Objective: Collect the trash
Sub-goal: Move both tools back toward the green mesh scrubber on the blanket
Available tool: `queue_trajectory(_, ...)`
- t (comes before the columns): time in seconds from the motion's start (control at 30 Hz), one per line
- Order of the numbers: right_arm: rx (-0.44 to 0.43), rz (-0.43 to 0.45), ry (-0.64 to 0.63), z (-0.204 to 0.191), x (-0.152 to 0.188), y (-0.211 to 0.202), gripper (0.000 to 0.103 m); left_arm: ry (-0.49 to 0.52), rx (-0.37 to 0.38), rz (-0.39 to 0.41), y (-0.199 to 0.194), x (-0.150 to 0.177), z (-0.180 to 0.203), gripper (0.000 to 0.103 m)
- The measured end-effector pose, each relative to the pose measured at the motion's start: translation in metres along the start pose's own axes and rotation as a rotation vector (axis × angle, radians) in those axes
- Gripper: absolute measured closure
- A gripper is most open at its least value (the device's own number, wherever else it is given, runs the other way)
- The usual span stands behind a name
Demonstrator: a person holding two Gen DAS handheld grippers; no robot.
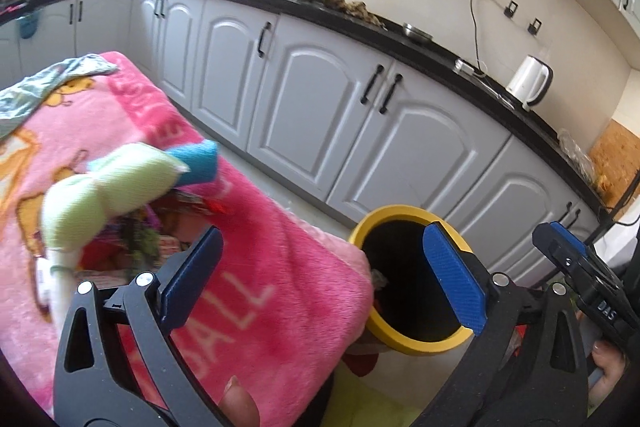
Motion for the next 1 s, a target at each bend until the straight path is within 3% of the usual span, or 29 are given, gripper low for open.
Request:
queue_trajectory(0.57,-0.14,0.001,-0.131,-0.096,-0.021,0.011,0.013,-0.084,-0.111,0.058,-0.045,-0.004,-0.073,0.011)
queue_trajectory(1.0,-0.266,-0.037,-0.202,-0.176,-0.026,0.046,0.013,-0.167,-0.202,0.046,-0.067,0.014,-0.149,0.011)
Point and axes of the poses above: each gripper's, at about its wrist camera, not at the fingertips, and y roughly the way its jaws point, z to its right, x to its underside, the point moved 8 cm from there along y, roughly the way its jaws point, and after that the axes turned 5 degrees about -x, right-handed, at the moved point
